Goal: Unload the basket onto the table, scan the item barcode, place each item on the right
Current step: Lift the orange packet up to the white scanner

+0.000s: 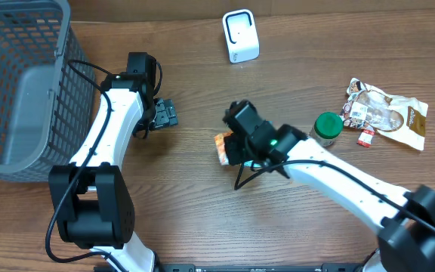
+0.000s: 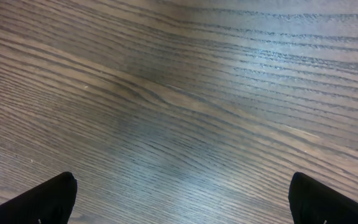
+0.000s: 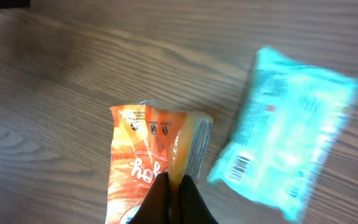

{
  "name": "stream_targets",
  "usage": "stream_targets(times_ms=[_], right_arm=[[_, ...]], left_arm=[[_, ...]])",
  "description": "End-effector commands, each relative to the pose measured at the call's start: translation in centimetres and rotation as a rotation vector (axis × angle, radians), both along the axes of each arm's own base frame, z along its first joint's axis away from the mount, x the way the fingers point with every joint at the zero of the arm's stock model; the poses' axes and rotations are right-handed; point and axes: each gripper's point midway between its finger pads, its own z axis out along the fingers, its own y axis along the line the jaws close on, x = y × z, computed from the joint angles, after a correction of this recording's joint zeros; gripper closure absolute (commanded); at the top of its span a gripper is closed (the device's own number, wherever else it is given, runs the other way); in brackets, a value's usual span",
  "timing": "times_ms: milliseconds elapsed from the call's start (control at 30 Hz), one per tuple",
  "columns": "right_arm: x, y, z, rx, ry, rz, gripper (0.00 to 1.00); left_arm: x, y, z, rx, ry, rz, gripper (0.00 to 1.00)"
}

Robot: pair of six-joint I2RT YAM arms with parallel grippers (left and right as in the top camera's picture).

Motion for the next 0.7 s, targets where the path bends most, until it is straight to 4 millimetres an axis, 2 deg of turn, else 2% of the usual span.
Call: stream_targets(times_ms=[0,133,167,333,367,500,667], right_arm=[[2.5,-0.8,6.3,0.044,-0.095,0.019,0.96],[2.7,-2.1,11.0,0.014,-0.119,0.073,0.97],[3.1,-2.5,13.2,0.015,-0.150,0.076,0.97],[4.9,-3.6,20.0,0.025,-0.312,0.065,0.97],[5.9,-3.9,22.0,0.009,-0.398,0.080,0.96],[8.7,-4.8,24.4,-0.094,-0.586,0.079,0.96],[12.3,-4.8,24.9,-0.282,-0.751,0.147,0.96]], left_arm=[[-0.1,0.2,0.4,0.015,-0.008,-0.011,0.00],[-0.1,0.2,0.4,0.015,-0.008,-0.011,0.00],[-0.1,0.2,0.4,0.015,-0.008,-0.011,0.00],[-0.1,0.2,0.4,0.015,-0.008,-0.011,0.00],[-0.1,0.2,0.4,0.015,-0.008,-0.011,0.00],[-0.1,0.2,0.4,0.015,-0.008,-0.011,0.00],[-0.1,0.2,0.4,0.015,-0.008,-0.011,0.00]])
